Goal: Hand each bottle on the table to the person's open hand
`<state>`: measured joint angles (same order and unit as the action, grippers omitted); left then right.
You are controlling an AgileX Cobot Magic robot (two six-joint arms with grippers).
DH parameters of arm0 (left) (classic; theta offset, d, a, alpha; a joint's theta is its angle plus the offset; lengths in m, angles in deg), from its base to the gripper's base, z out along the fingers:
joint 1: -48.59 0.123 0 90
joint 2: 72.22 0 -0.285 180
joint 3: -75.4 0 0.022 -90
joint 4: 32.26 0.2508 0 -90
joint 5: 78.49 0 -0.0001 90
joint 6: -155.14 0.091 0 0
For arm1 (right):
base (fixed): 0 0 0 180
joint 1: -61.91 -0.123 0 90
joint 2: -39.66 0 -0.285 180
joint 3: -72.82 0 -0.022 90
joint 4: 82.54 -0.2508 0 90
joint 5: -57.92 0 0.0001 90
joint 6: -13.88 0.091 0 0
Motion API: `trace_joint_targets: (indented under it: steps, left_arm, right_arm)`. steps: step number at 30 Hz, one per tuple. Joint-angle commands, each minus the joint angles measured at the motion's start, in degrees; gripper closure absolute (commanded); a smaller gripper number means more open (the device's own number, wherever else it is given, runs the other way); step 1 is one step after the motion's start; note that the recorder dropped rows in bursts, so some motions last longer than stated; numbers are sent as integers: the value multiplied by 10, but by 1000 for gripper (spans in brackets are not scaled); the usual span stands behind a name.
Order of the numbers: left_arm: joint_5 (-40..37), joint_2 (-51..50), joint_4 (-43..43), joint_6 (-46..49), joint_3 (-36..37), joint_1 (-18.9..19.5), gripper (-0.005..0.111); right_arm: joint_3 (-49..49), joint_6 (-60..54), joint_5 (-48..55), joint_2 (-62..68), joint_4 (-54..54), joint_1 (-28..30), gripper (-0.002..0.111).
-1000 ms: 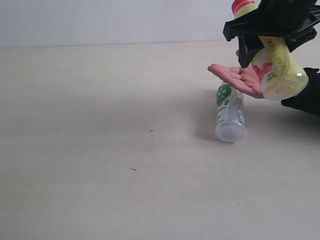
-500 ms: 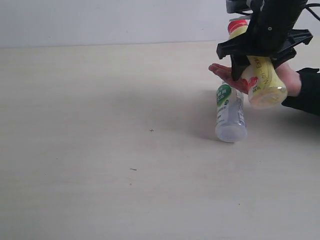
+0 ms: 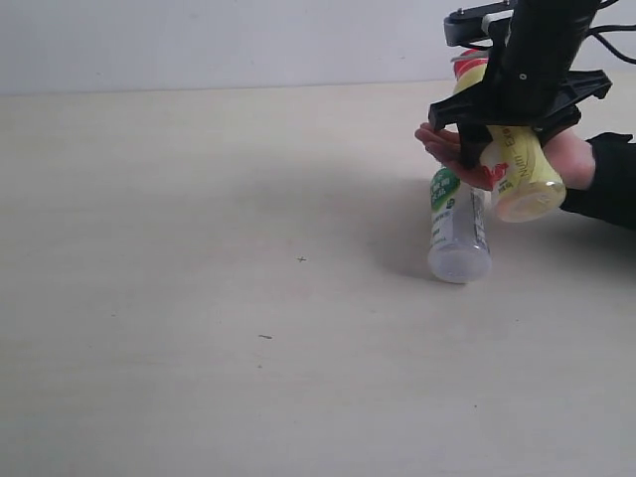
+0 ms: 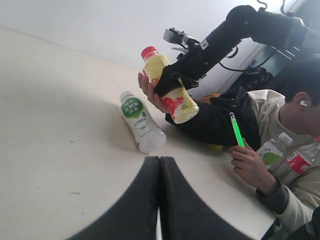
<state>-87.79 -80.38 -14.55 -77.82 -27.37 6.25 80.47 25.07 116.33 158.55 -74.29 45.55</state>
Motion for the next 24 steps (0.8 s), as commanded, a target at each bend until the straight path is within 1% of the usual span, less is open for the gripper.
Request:
trace_joint_targets:
  steps: [1, 4, 9, 11, 14, 19, 24]
  left_arm:
    - [2, 4, -3, 2, 0, 0, 107]
    - [2, 4, -3, 2, 0, 0, 107]
    - [2, 4, -3, 2, 0, 0, 107]
    - [2, 4, -3, 2, 0, 0, 107]
    - [2, 4, -3, 2, 0, 0, 107]
    - [2, 4, -3, 2, 0, 0, 107]
    - [2, 4, -3, 2, 0, 0, 107]
  right_arm:
    - [2, 8, 18, 0, 30, 8, 108]
    - [2, 8, 22, 0, 26, 8, 108]
    - [2, -4, 82, 0, 23, 8, 108]
    - [2, -7, 87, 0, 23, 8, 108]
    - [2, -7, 32, 0, 23, 8, 108]
    - [2, -6, -11, 0, 25, 8, 108]
    - [20, -7, -4, 0, 21, 8, 108]
